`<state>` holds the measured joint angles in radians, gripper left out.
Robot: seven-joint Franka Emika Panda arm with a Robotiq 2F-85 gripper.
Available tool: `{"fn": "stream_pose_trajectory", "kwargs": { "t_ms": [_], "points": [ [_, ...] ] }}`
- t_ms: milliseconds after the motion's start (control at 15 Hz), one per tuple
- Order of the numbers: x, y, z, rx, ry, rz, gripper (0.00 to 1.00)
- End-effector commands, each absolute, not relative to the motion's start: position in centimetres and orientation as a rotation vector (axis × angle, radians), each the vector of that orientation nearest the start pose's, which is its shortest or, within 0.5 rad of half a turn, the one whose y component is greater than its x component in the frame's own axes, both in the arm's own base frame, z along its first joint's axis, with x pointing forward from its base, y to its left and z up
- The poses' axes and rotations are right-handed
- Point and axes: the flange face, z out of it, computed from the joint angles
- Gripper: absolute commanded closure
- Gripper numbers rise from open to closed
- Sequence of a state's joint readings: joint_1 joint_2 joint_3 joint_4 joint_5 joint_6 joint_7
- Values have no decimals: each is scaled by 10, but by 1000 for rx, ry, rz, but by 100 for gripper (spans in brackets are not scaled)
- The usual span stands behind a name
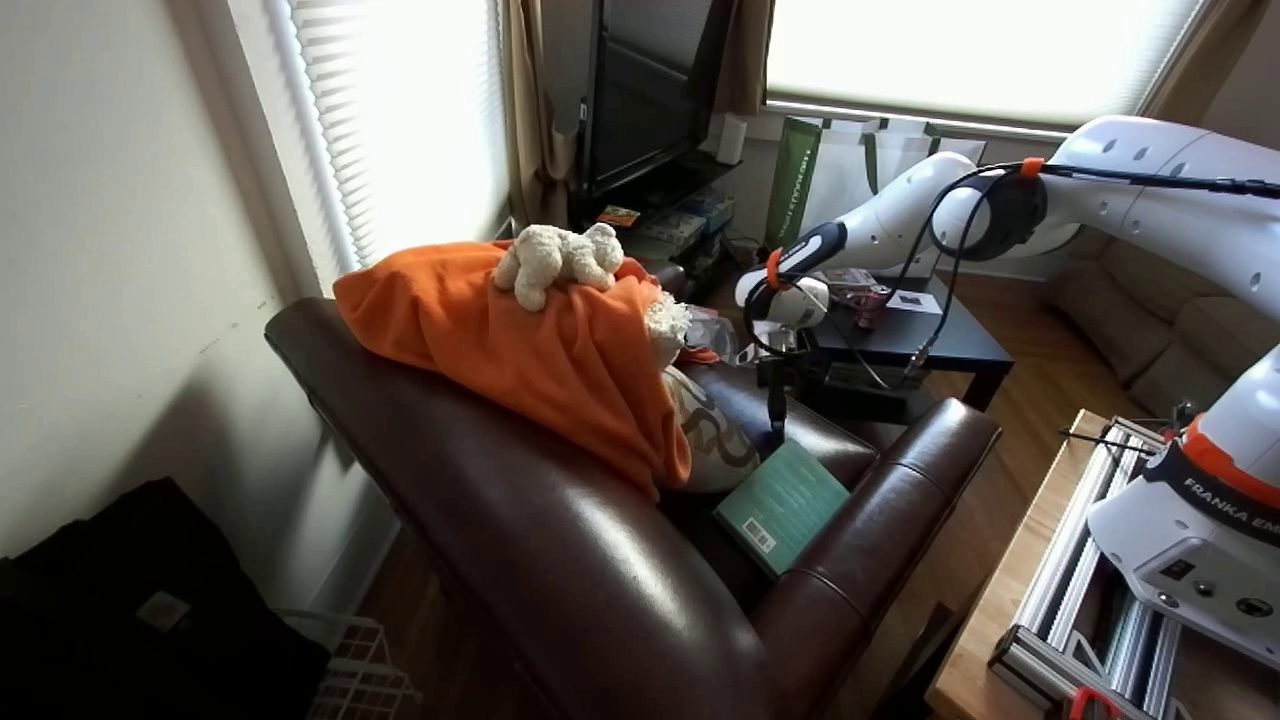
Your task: Pick up the book and place it on the right arm rest of the brown couch
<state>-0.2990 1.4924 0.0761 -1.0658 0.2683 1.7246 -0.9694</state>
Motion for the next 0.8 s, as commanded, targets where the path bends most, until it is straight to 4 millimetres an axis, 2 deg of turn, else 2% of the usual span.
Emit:
{"fn": "stream_pose_trajectory", "kwargs": {
  "t_ms": [0, 67, 200, 267, 333, 400, 467, 533, 600, 733],
  "points": [
    [558, -113, -147, -2267, -656, 693, 0],
    [552, -122, -149, -2268, -664, 713, 0],
    [539, -127, -149, -2212, -664, 780, 1],
    [531, -131, -149, -2176, -679, 811, 26],
    [527, -135, -149, -2162, -691, 825, 26],
    [524, -140, -150, -2156, -711, 826, 33],
    [528, -132, -152, -2164, -739, 802, 41],
    [530, -134, -155, -2181, -741, 746, 51],
    [536, -124, -155, -2192, -745, 718, 57],
    [541, -121, -156, -2224, -724, 703, 73]
  ]
}}
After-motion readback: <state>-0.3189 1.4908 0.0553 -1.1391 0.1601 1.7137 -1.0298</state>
